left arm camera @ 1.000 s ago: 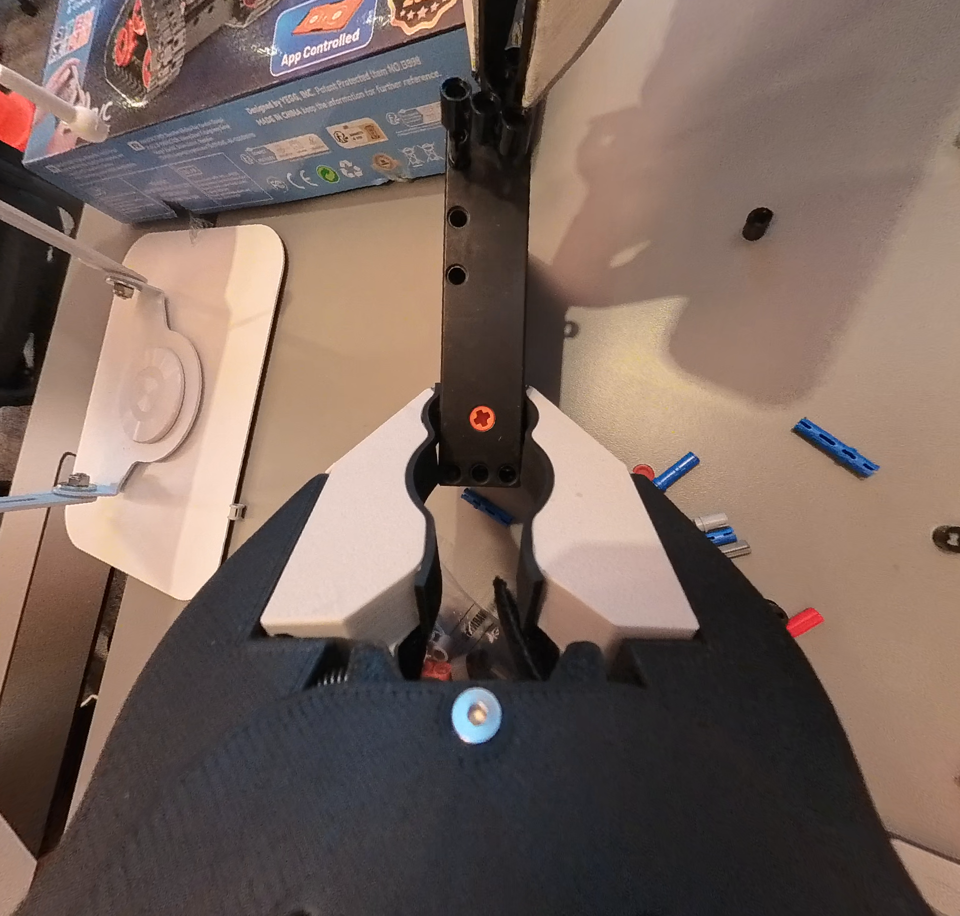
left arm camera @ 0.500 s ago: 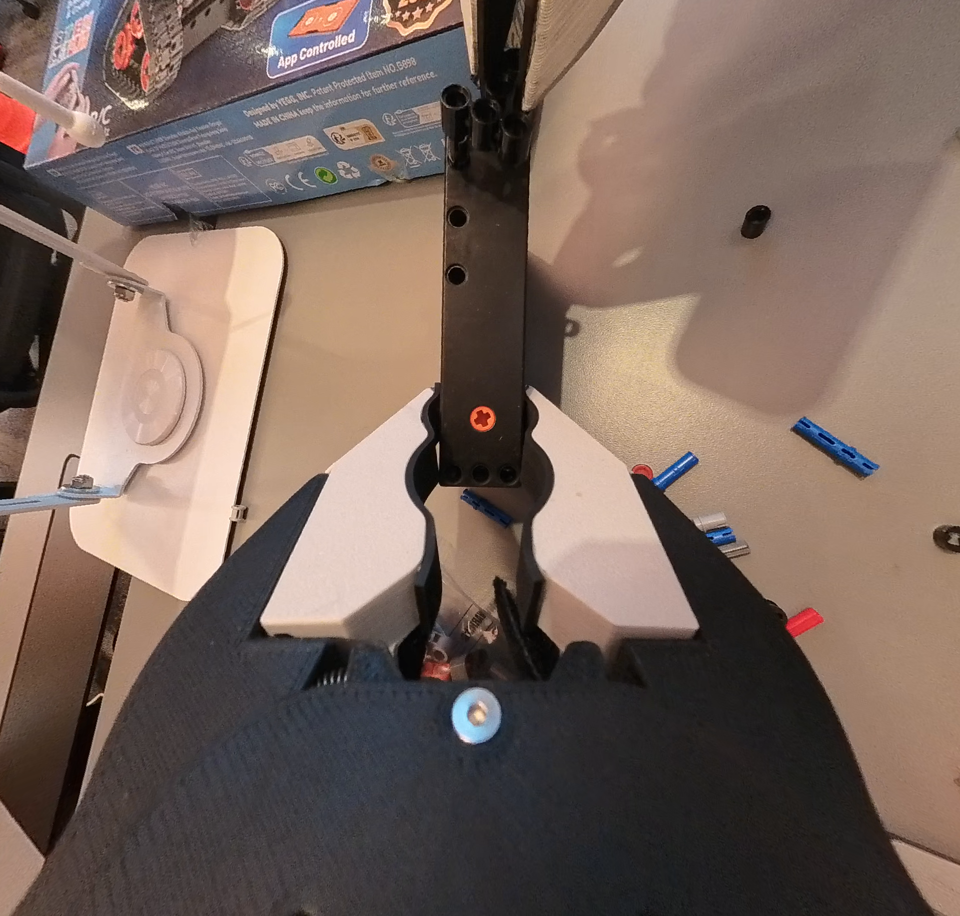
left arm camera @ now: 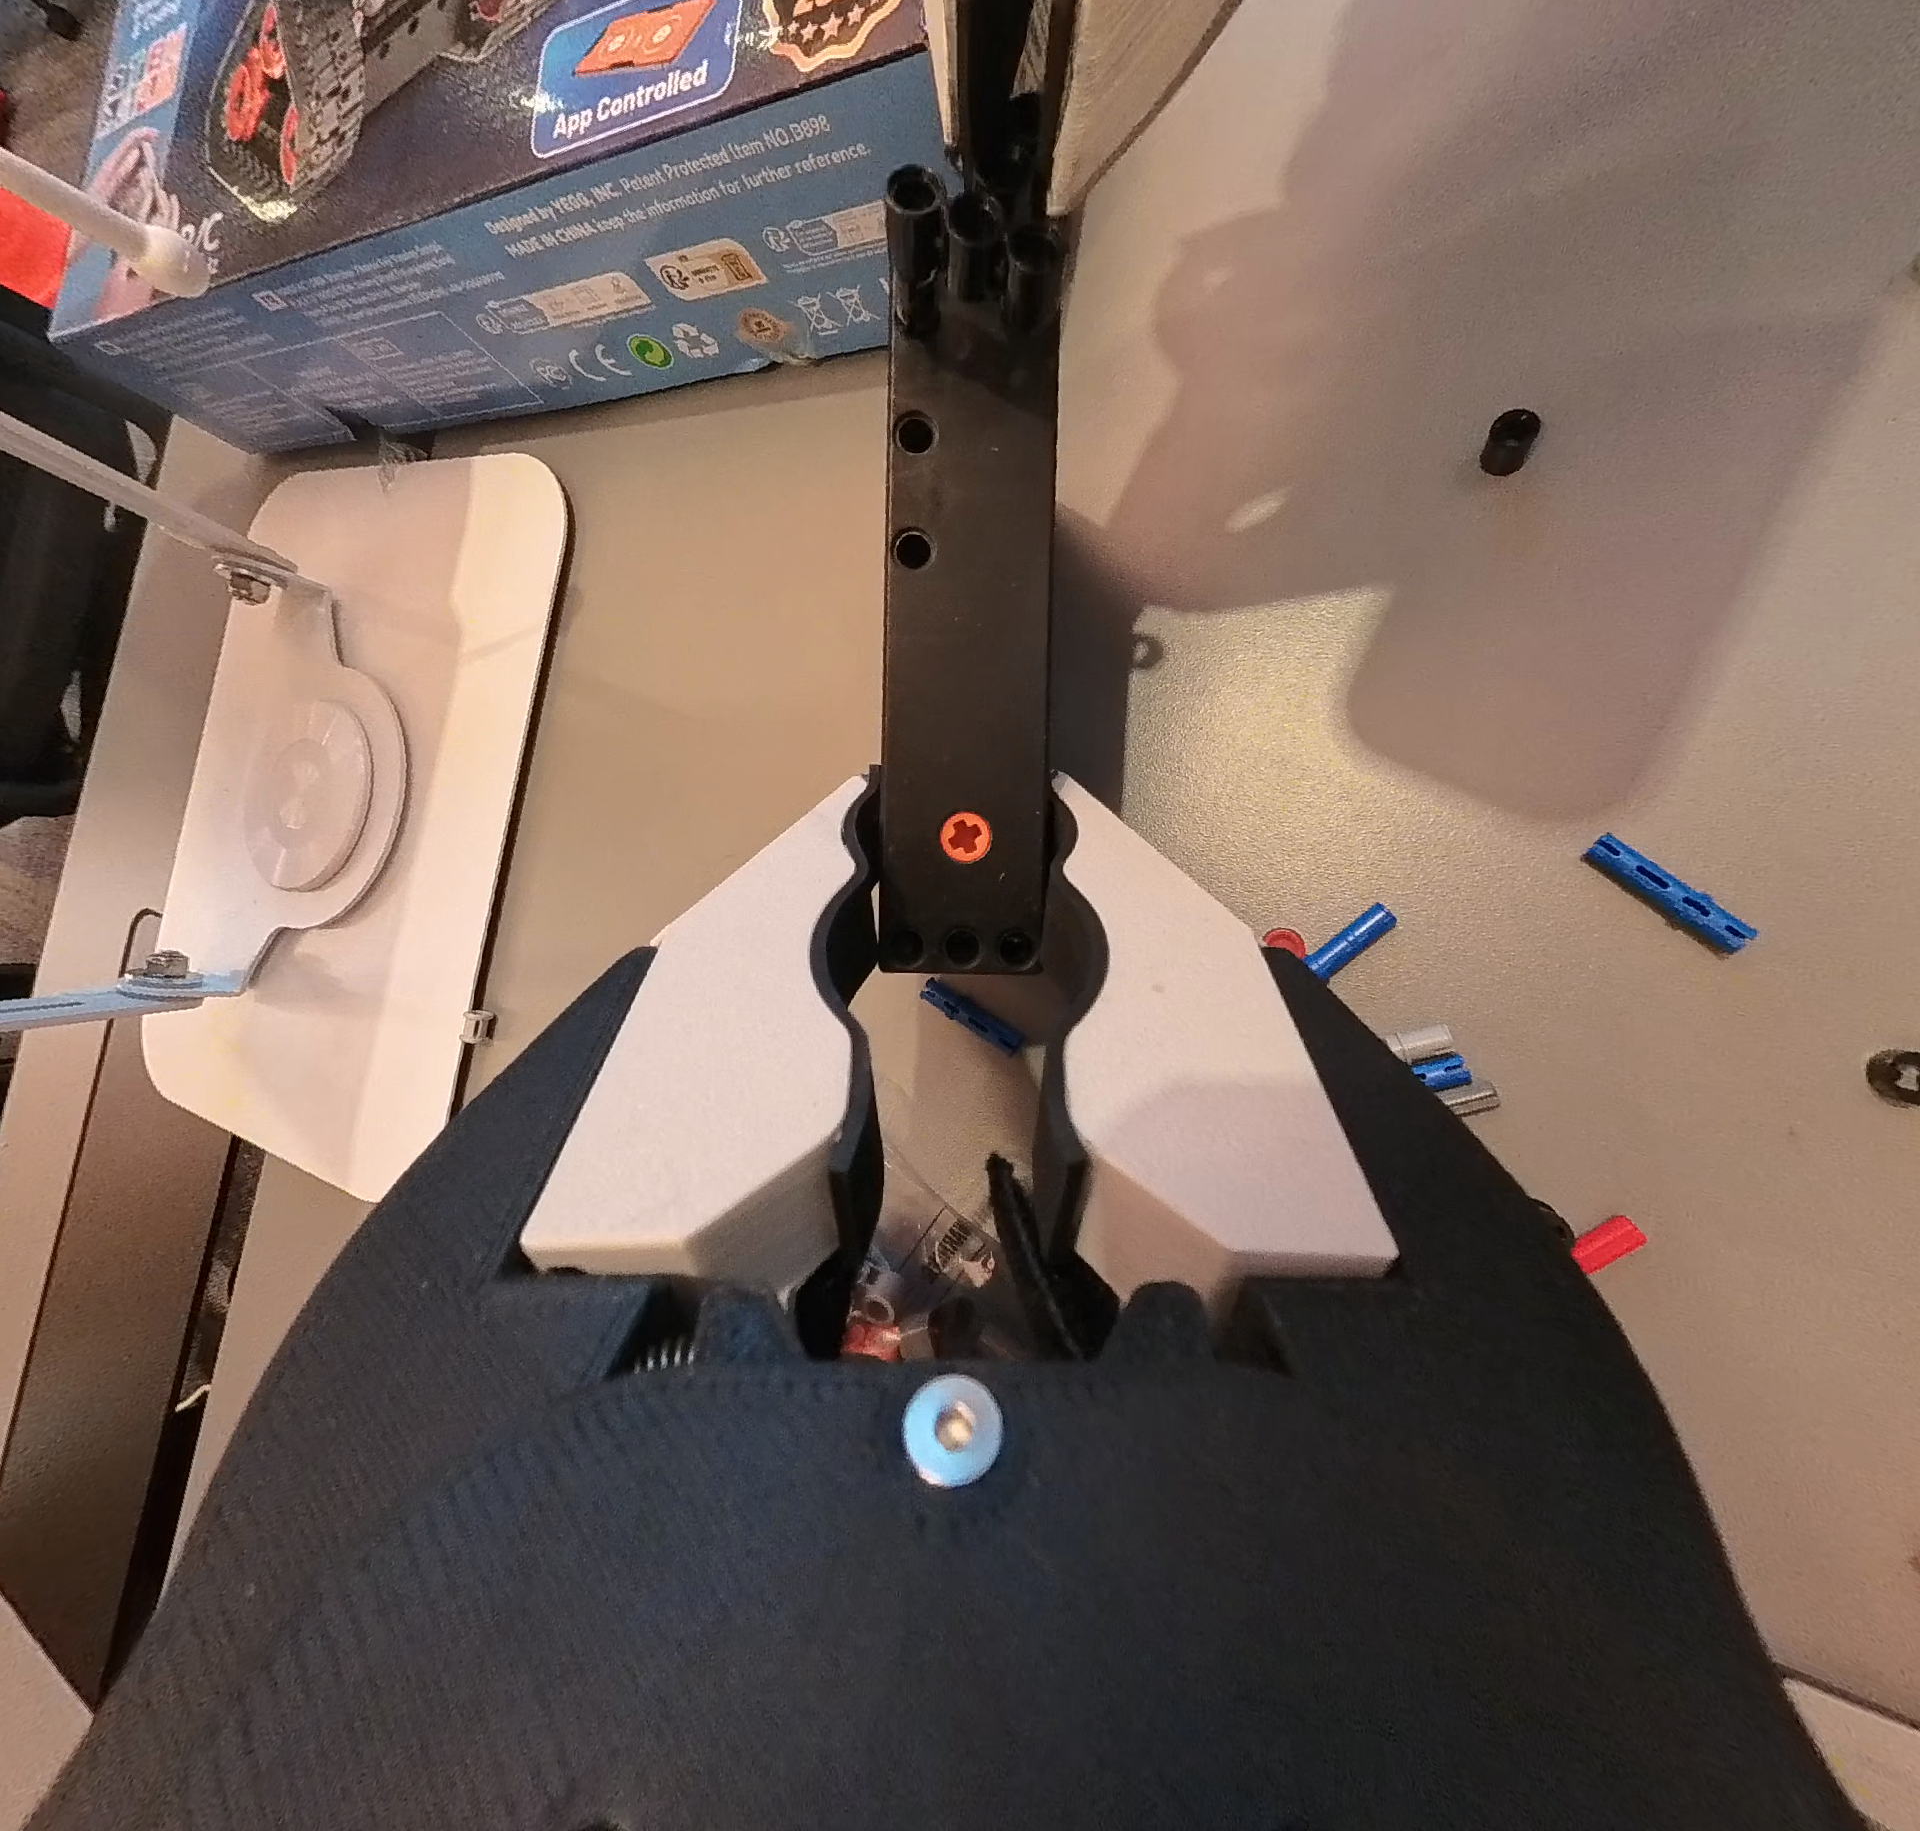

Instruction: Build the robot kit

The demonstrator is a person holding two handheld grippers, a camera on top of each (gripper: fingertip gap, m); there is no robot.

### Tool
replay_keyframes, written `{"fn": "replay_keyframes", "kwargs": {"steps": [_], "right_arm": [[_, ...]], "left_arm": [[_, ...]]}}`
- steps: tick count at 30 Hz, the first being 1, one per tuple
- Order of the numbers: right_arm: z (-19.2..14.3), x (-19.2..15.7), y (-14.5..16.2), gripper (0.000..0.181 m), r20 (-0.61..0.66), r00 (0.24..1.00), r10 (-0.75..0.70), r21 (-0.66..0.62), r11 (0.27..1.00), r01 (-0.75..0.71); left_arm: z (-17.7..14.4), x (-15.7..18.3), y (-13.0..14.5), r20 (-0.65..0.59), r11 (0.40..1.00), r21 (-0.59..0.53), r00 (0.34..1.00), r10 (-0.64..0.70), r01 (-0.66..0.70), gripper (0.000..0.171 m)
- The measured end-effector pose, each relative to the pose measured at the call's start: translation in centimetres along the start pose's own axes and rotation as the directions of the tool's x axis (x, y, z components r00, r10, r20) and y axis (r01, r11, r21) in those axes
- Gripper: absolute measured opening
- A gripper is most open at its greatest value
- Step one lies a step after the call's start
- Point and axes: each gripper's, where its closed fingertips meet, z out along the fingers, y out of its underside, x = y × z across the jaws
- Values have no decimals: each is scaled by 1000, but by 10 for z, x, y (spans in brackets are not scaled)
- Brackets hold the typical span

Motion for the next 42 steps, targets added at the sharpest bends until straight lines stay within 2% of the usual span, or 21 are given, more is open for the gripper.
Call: {"fn": "replay_keyframes", "kwargs": {"steps": [21,32,42], "right_arm": [[-6,5,4,5,30,1000,-8,21,1000,7],[-12,7,-4,5,93,993,-71,-14,997,73],[-6,-1,7,6,108,991,-77,-35,996,81]], "left_arm": [[0,1,0,-2,1000,4,1000,13,-13,25],[1,2,-2,-11,1000,11,1000,16,-16,25],[1,3,-3,-12,1000,14,1000,16,-15,25]]}}
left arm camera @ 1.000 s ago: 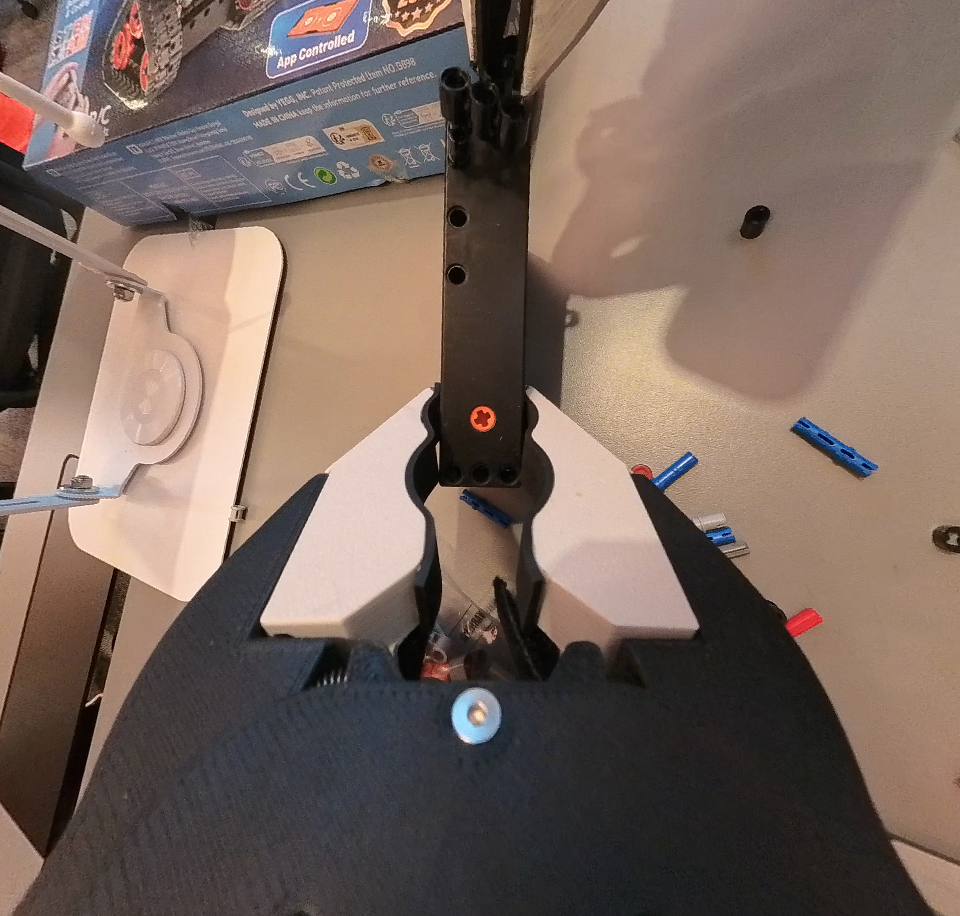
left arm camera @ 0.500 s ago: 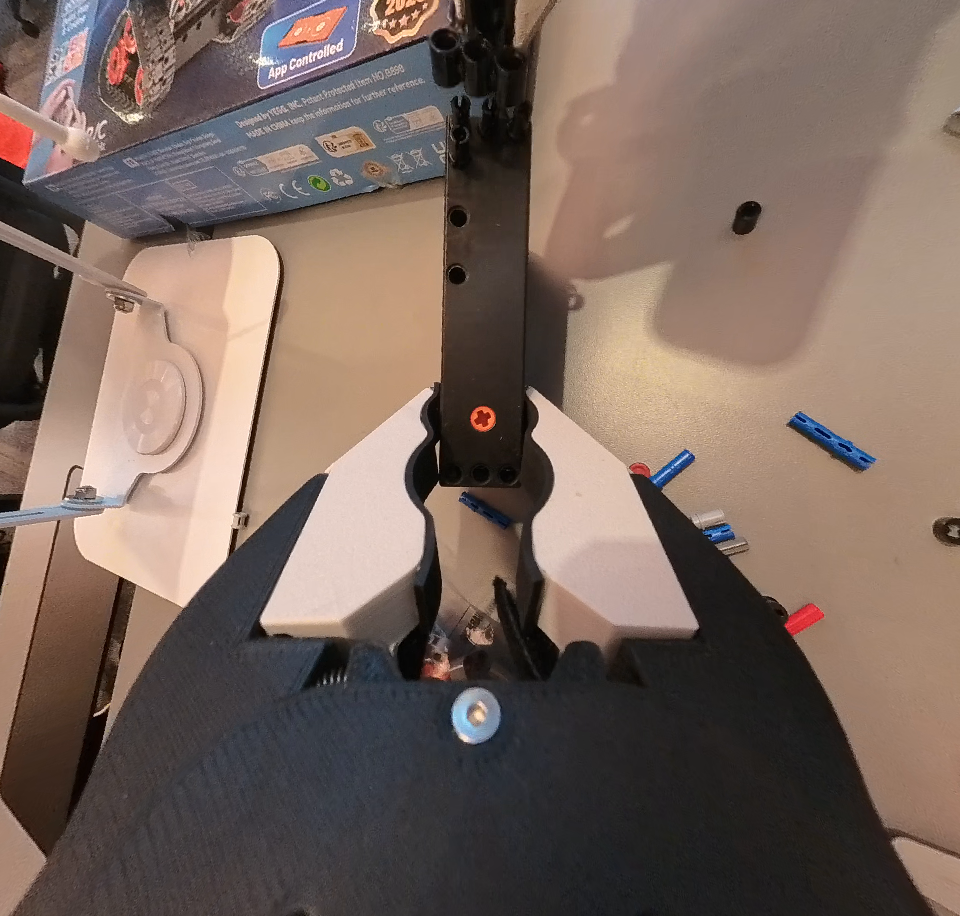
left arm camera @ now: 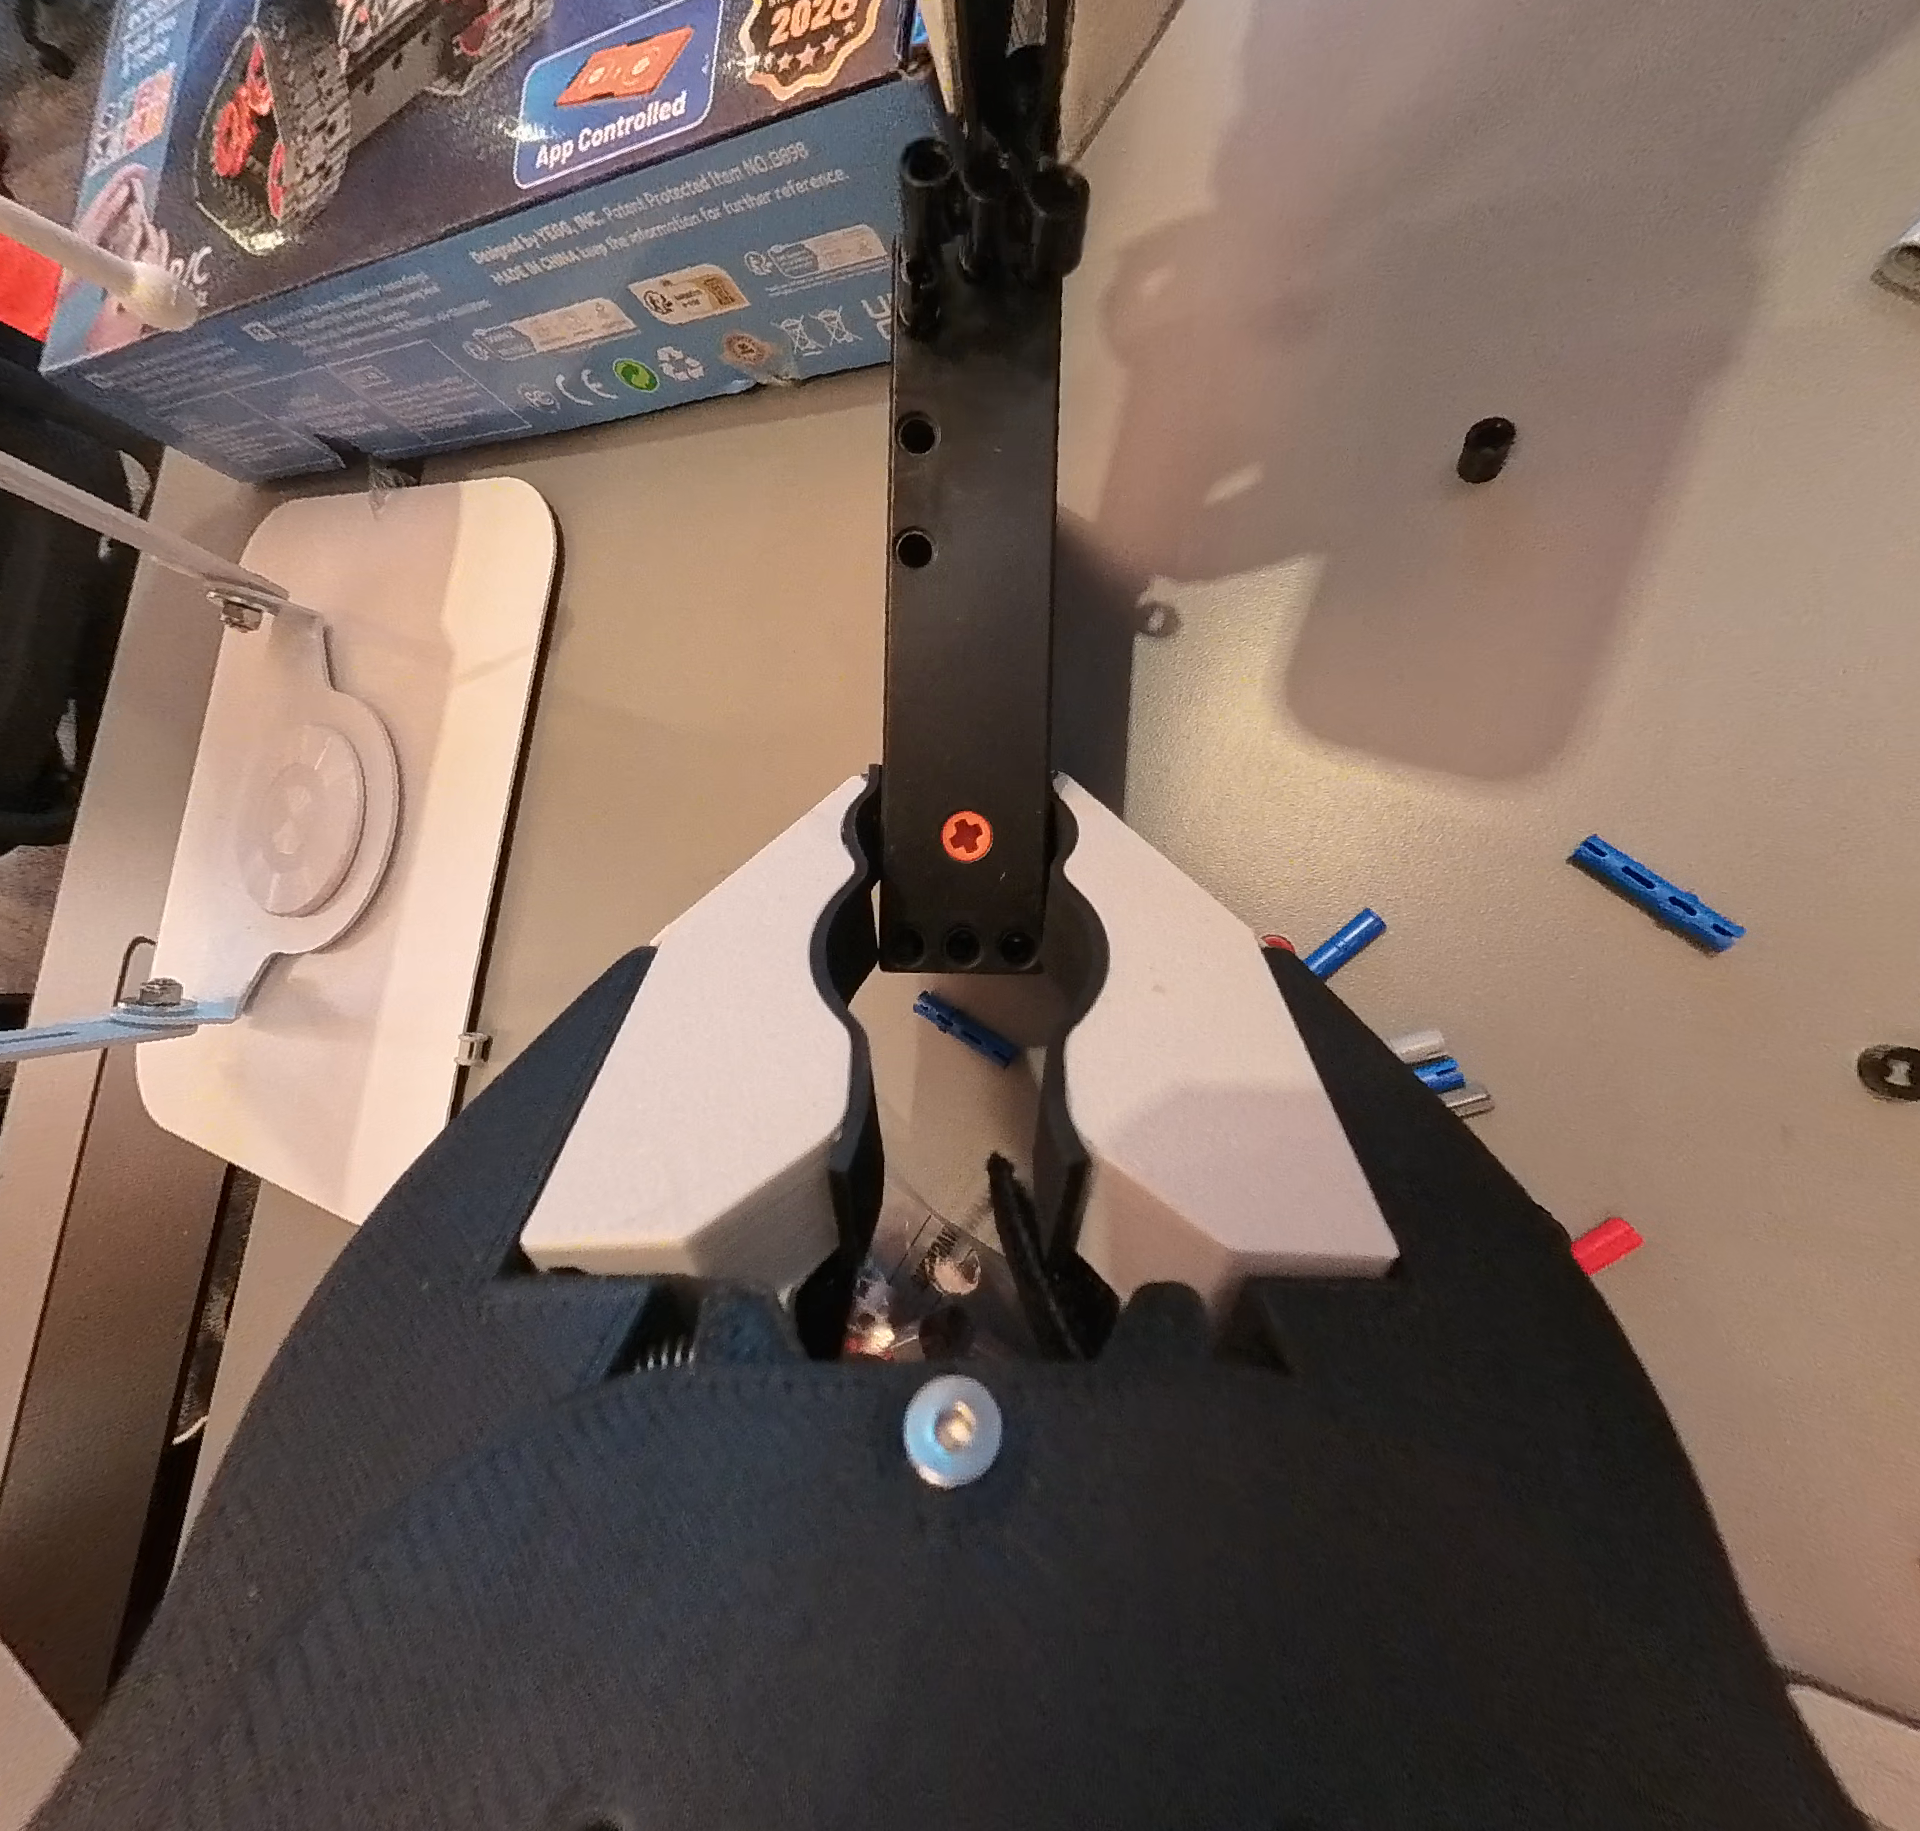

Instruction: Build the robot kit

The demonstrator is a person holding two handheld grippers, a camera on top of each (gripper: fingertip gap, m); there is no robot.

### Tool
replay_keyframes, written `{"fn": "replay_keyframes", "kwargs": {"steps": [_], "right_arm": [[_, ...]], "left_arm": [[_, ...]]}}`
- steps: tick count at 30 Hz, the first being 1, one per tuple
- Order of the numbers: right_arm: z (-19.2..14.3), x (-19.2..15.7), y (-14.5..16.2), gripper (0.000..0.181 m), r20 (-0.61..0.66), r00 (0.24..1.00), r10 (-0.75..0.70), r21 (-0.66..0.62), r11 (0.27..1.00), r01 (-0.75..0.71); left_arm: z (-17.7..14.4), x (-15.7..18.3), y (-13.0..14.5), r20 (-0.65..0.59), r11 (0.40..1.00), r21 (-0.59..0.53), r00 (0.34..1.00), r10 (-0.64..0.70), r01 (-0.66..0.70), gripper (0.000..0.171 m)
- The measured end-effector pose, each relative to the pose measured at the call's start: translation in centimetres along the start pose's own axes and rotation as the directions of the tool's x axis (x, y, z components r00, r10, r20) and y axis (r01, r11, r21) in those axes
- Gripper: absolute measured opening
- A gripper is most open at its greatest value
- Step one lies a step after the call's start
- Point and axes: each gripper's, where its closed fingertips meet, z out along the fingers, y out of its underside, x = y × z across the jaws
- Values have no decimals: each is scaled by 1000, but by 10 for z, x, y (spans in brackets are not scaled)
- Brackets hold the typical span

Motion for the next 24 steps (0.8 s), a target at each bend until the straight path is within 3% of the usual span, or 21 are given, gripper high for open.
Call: {"fn": "replay_keyframes", "kwargs": {"steps": [14,24], "right_arm": [[4,0,-3,6,-1,1000,-15,-43,999,15],[5,0,-2,5,12,999,-53,-173,983,54]], "left_arm": [[0,0,0,3,1000,-2,1000,4,-4,25],[1,0,0,9,1000,-11,1000,14,-14,25]]}}
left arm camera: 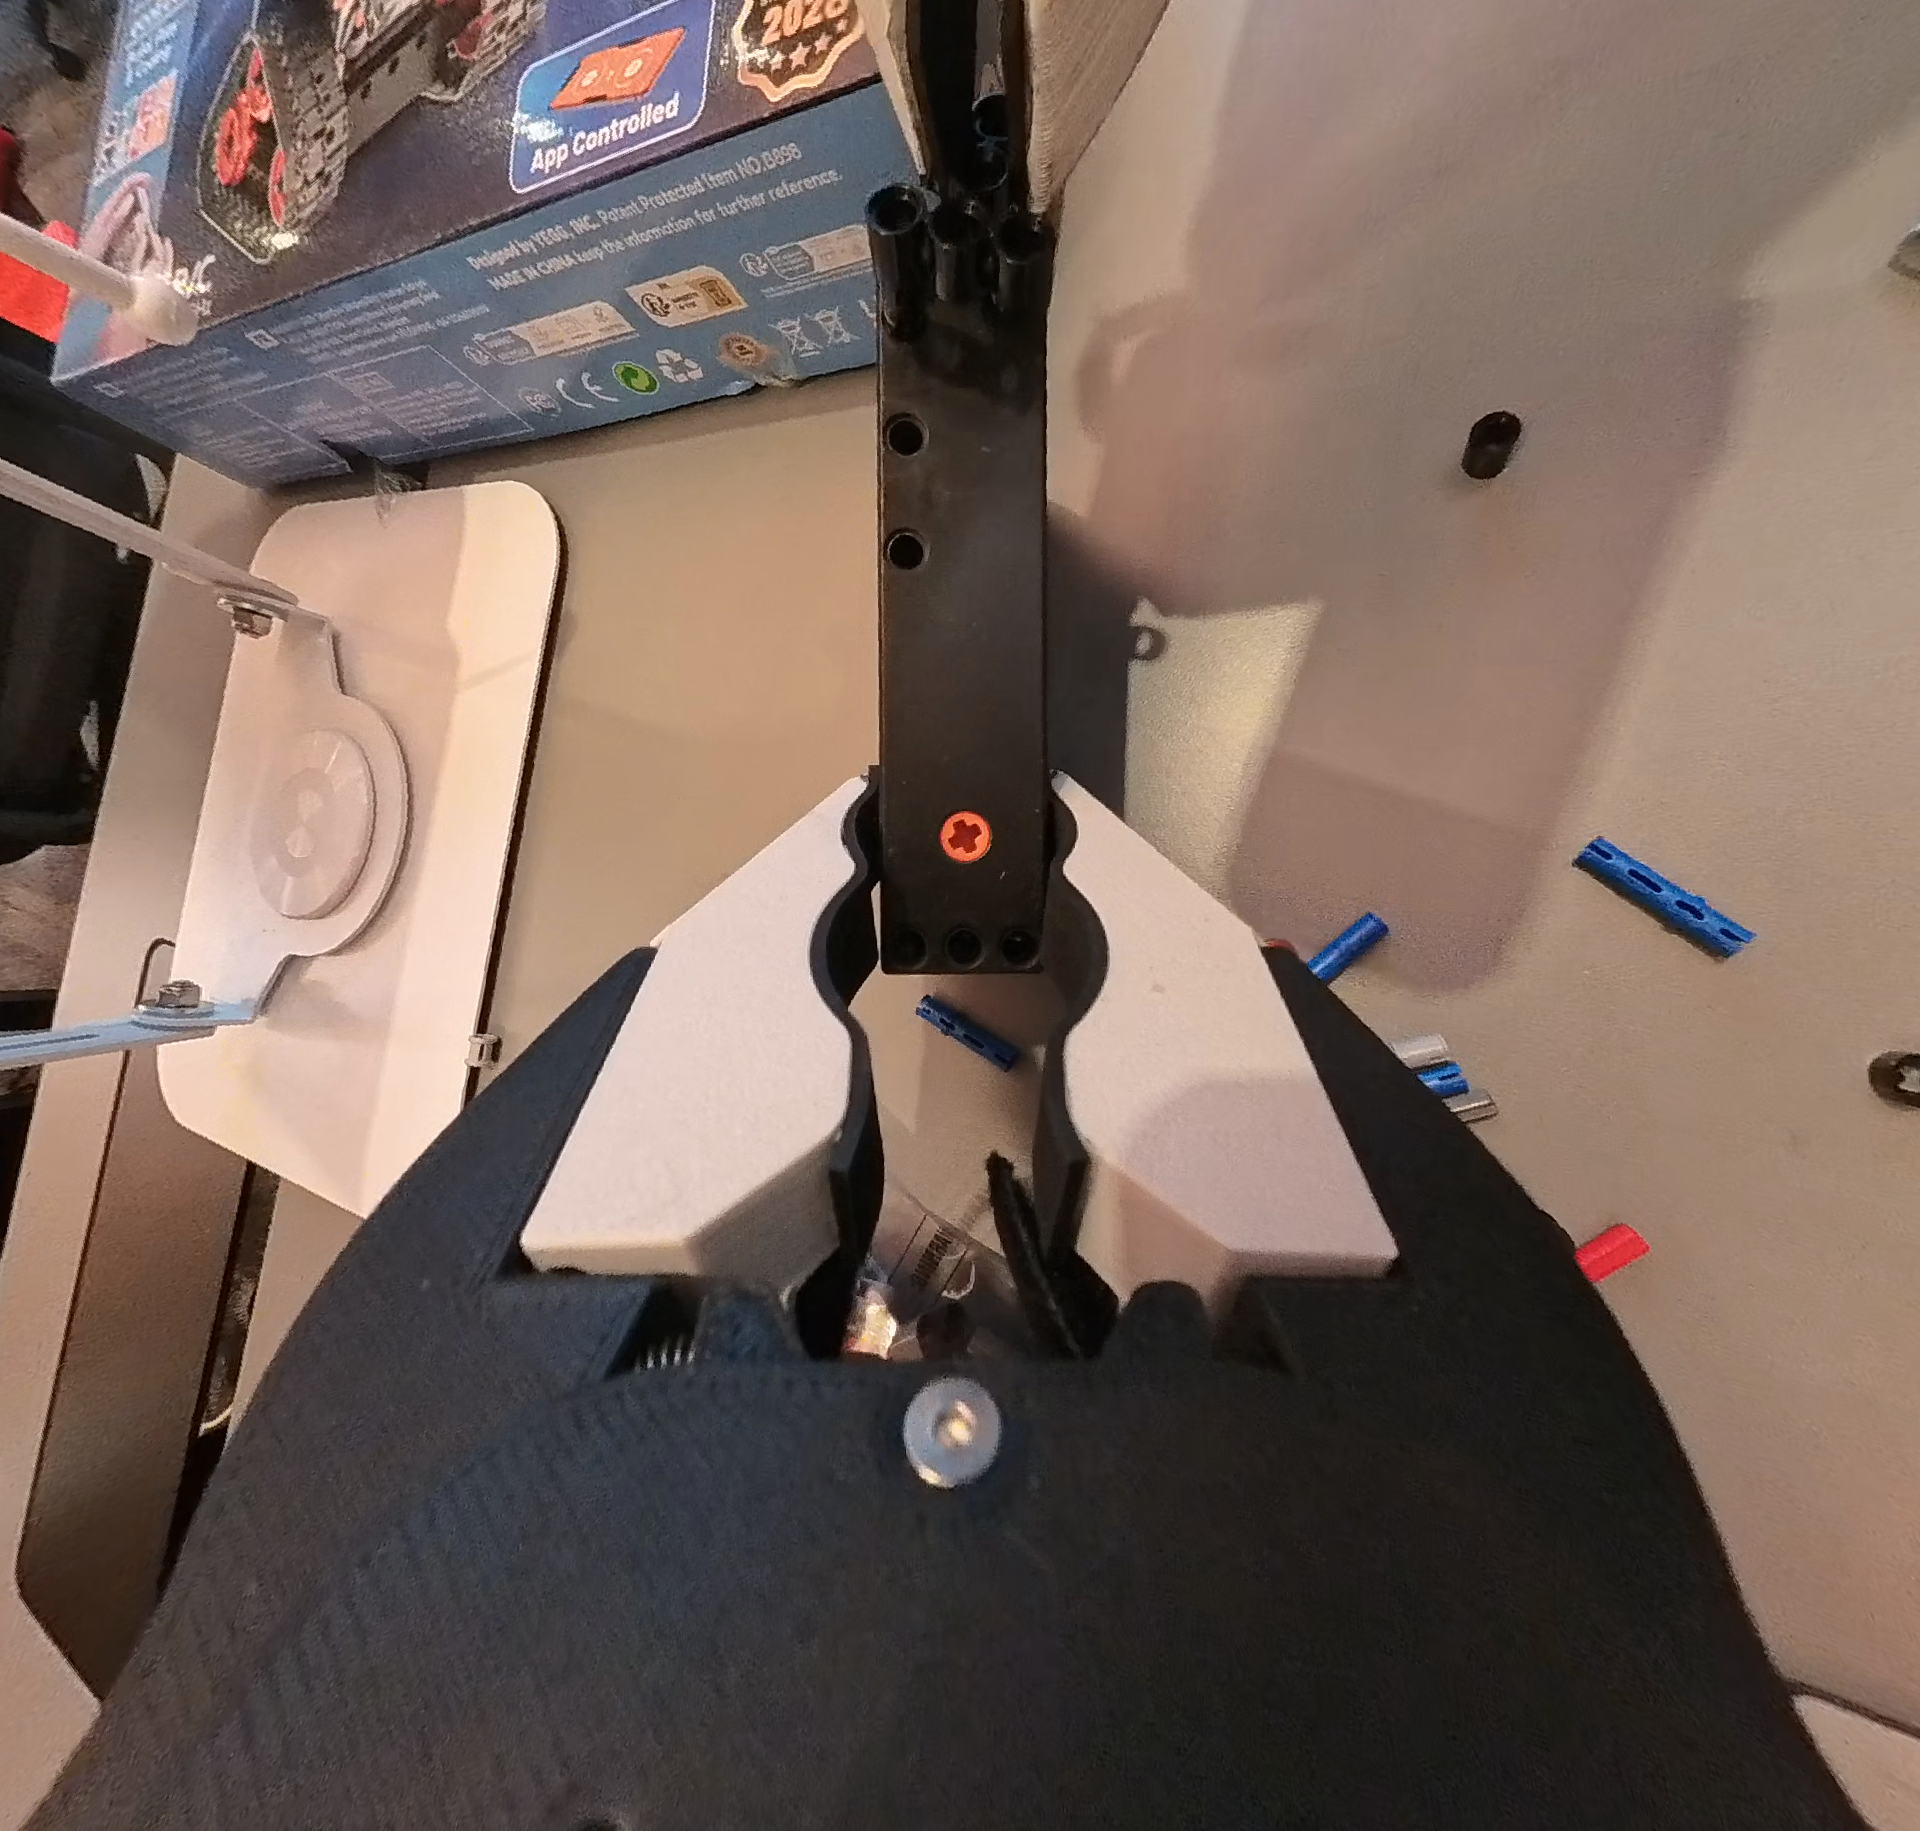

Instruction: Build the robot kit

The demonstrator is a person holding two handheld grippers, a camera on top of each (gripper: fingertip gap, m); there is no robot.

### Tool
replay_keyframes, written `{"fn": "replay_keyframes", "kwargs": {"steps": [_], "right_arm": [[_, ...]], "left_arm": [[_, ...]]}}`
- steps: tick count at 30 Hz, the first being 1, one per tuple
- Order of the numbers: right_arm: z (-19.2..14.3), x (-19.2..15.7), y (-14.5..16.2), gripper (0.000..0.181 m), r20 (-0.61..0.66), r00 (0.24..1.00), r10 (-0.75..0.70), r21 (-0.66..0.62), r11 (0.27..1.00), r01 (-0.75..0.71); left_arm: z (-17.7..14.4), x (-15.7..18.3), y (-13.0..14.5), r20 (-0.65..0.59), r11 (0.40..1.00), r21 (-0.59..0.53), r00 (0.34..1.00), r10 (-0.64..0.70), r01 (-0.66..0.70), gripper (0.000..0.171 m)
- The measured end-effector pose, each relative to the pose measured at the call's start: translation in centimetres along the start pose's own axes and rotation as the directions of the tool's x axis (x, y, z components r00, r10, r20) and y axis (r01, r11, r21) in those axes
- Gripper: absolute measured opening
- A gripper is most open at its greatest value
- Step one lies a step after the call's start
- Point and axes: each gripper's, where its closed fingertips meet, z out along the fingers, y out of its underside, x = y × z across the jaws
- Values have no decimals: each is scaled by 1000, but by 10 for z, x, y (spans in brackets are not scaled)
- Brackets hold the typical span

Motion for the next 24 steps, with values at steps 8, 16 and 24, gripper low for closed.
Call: {"fn": "replay_keyframes", "kwargs": {"steps": [8,16,24], "right_arm": [[1,-1,2,5,8,1000,-7,-137,991,8],[1,-2,3,5,42,999,7,-127,992,-2],[0,-6,2,10,81,997,13,-37,999,-10]], "left_arm": [[0,0,0,9,1000,-6,1000,11,-11,25],[0,0,0,24,999,-18,999,31,-30,26],[1,0,0,21,1000,-10,999,27,-27,26]]}}
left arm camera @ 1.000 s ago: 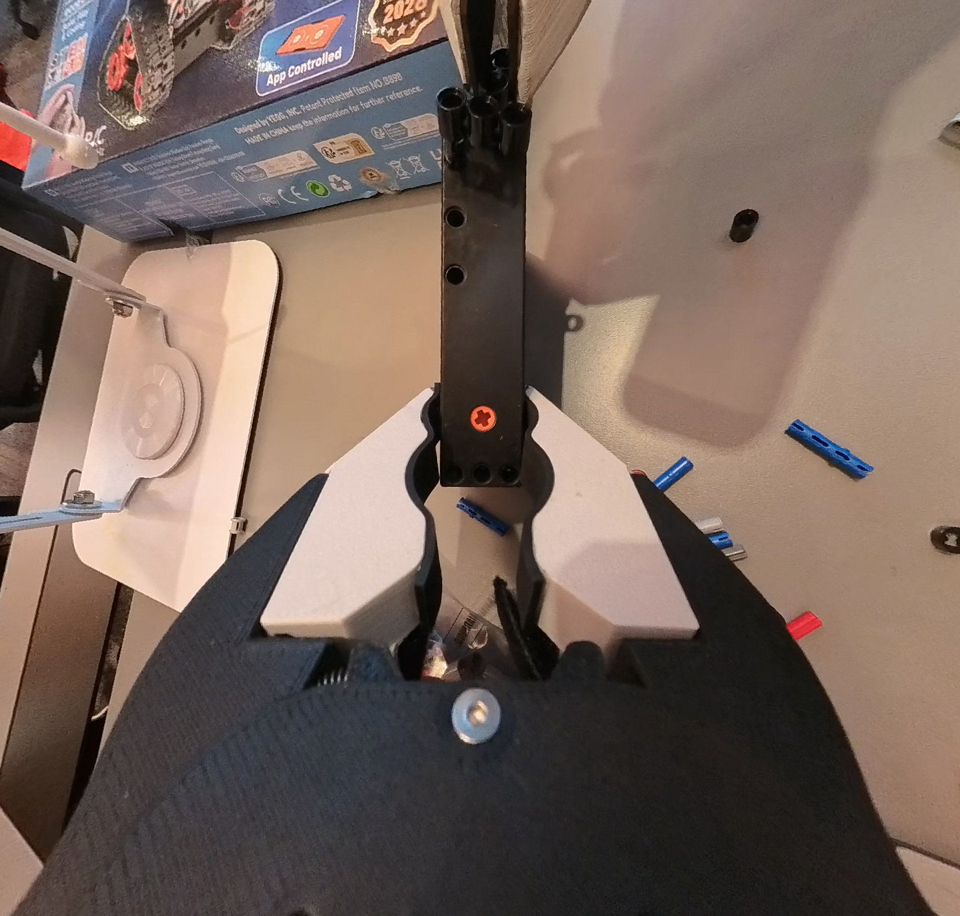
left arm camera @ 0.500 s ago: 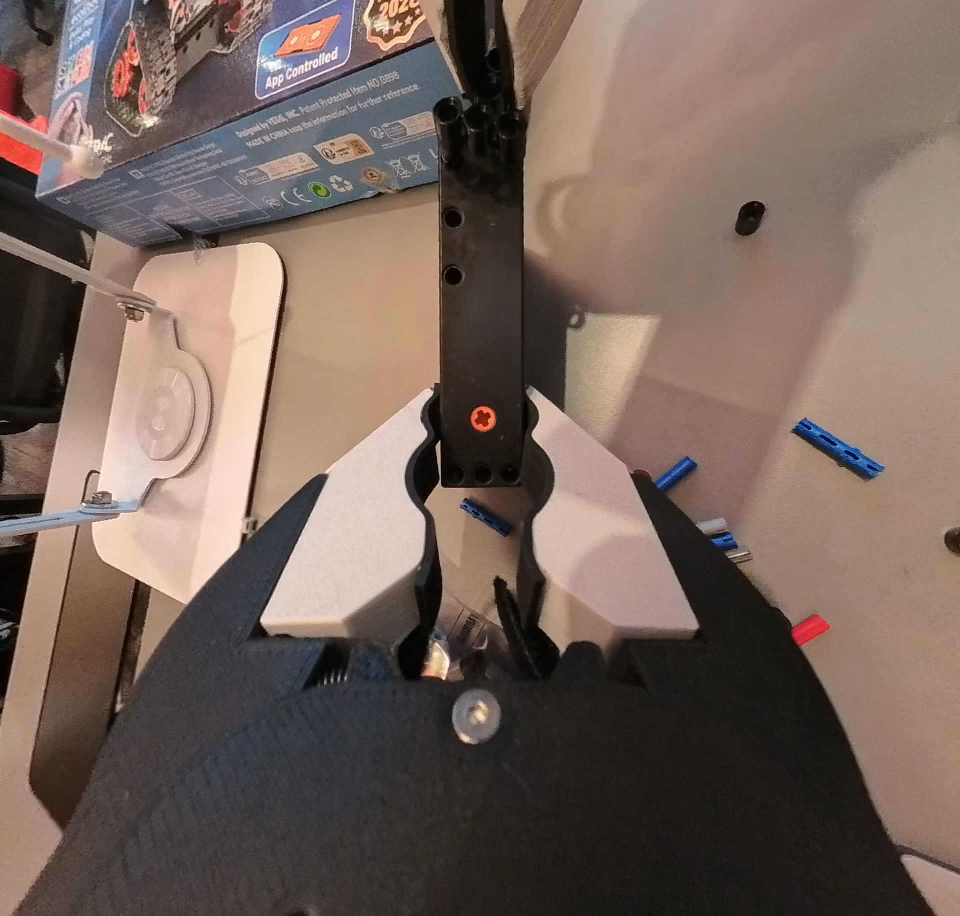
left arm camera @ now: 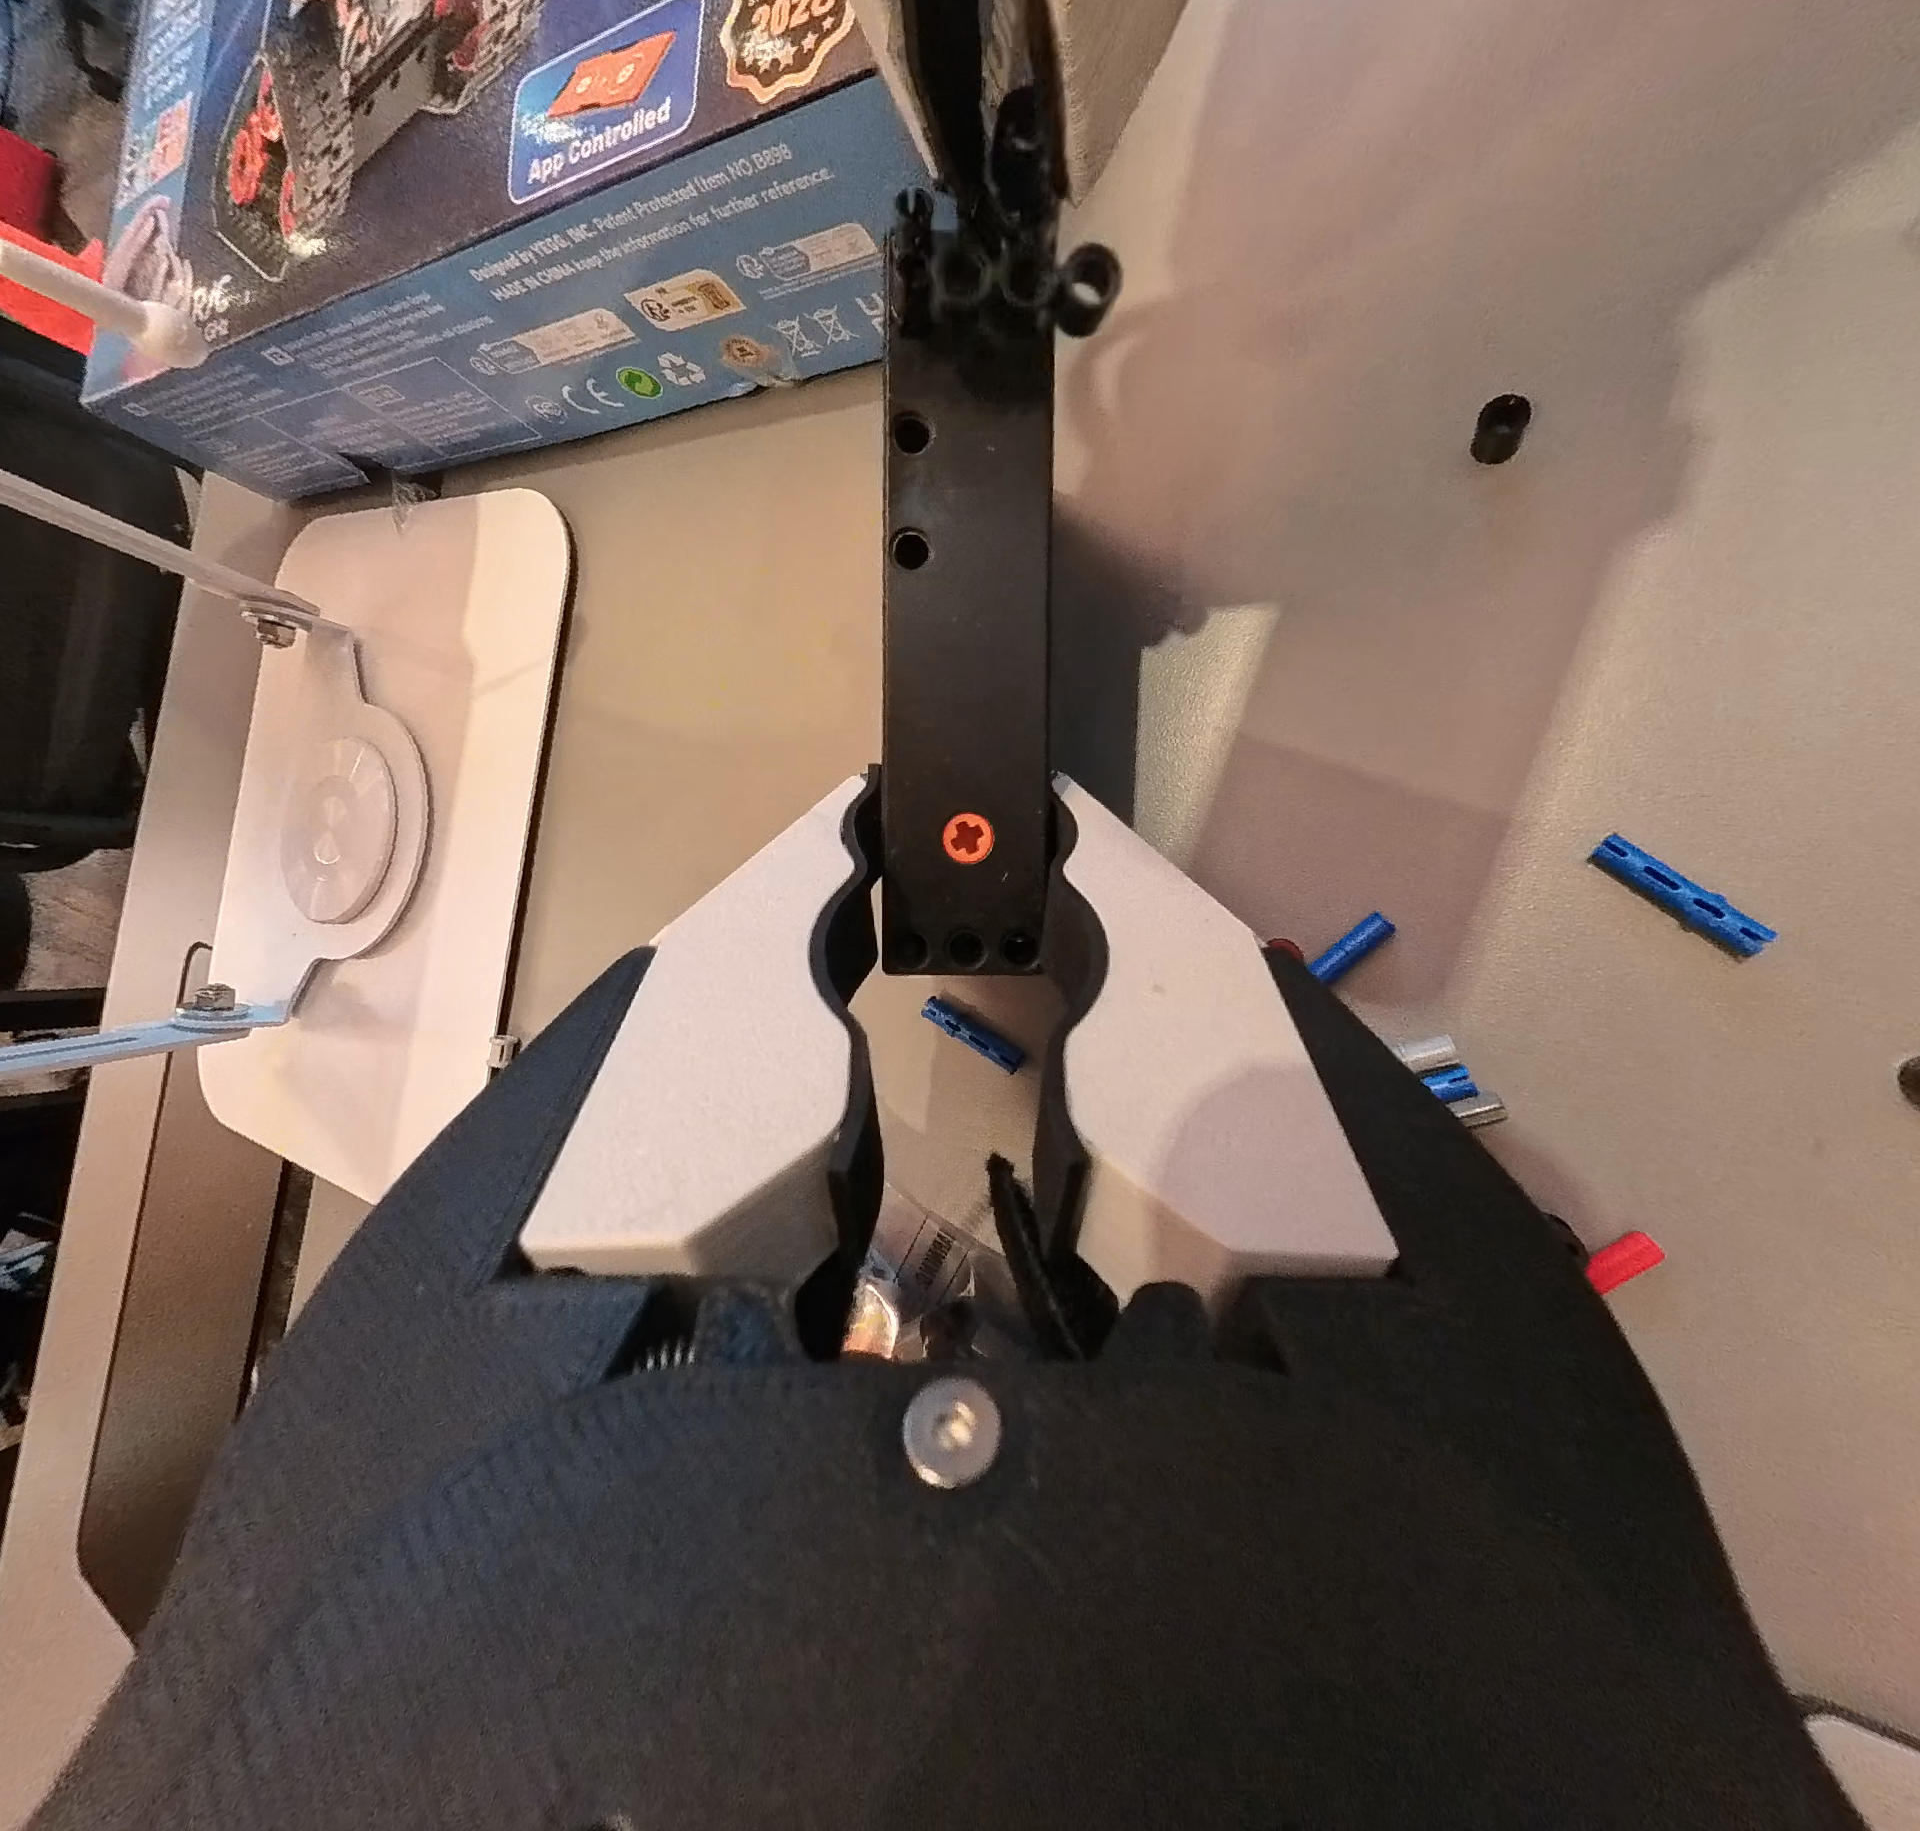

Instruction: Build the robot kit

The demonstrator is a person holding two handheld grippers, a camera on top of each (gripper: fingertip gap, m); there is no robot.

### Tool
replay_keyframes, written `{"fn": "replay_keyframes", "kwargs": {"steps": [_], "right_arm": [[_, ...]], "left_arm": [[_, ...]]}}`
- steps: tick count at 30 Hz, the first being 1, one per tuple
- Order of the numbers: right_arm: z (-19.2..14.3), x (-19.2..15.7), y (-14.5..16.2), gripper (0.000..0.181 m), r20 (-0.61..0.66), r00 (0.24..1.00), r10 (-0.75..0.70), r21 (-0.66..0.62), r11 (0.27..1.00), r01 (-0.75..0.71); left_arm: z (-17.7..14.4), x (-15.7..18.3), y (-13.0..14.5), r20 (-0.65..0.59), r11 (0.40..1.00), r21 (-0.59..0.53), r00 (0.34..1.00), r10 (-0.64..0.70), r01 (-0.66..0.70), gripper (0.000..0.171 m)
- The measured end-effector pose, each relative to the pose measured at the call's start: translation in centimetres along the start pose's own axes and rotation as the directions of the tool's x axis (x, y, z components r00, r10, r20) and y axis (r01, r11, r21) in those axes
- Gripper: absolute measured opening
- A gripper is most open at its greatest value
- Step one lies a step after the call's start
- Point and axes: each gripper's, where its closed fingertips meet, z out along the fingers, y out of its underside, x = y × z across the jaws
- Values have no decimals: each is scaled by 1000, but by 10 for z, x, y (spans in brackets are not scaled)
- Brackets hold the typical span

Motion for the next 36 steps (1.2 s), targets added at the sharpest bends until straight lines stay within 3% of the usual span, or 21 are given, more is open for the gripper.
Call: {"fn": "replay_keyframes", "kwargs": {"steps": [9,20,22,30,33,36], "right_arm": [[-4,-5,4,1,34,999,7,23,1000,-8],[30,-71,5,15,236,972,2,94,995,-24],[37,-67,5,16,195,980,46,82,995,-63],[53,-75,3,30,237,967,91,80,990,-113],[56,-78,2,17,261,961,86,95,989,-114],[56,-78,3,16,271,959,84,99,988,-115]], "left_arm": [[0,2,-2,-7,1000,6,1000,-6,6,25],[1,0,-2,-21,999,18,999,-43,44,25],[1,0,-2,-21,999,16,999,-43,43,26],[1,0,-2,-21,999,19,999,-43,44,26],[1,0,-2,-22,999,20,999,-45,45,25],[1,0,-2,-22,999,20,999,-44,45,25]]}}
